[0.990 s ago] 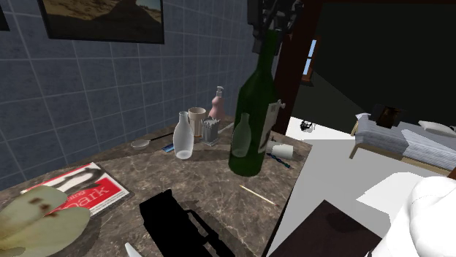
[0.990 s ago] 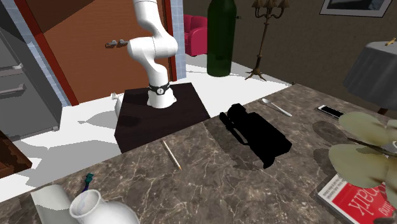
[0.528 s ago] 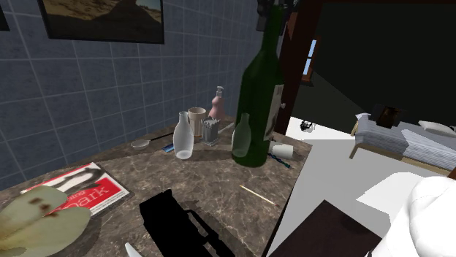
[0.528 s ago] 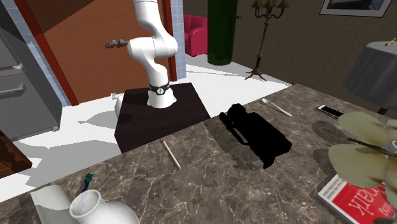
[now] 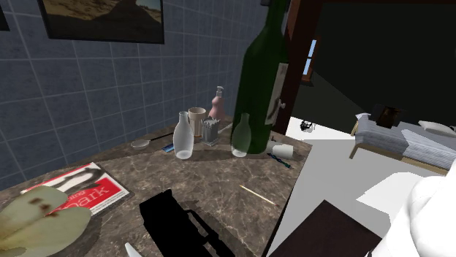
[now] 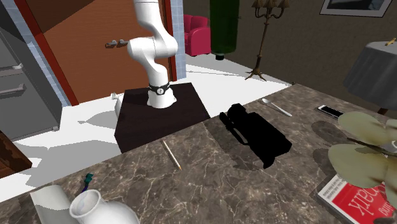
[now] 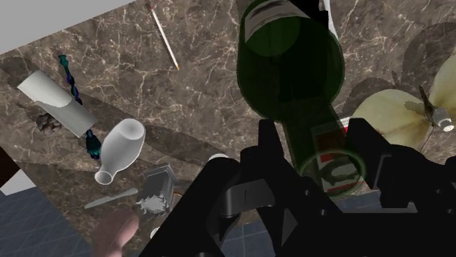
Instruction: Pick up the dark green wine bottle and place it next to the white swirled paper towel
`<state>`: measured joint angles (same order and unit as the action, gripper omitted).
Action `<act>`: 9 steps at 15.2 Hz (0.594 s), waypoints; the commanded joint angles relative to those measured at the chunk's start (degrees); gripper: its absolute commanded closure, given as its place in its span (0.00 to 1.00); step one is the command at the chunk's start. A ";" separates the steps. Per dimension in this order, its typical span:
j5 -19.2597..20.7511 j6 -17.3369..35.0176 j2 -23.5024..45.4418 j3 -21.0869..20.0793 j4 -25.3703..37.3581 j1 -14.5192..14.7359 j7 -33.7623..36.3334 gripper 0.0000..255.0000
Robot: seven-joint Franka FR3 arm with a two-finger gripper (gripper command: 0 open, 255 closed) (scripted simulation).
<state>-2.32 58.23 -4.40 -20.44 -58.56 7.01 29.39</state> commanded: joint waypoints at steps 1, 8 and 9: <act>1.48 -3.42 3.50 -1.06 6.70 0.69 1.03 1.00; -2.09 8.99 -8.16 7.50 -17.26 -4.75 -11.84 1.00; -2.12 10.38 -9.04 8.44 -19.58 -5.19 -13.34 1.00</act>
<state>-4.23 66.78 -11.95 -13.15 -74.84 2.38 17.91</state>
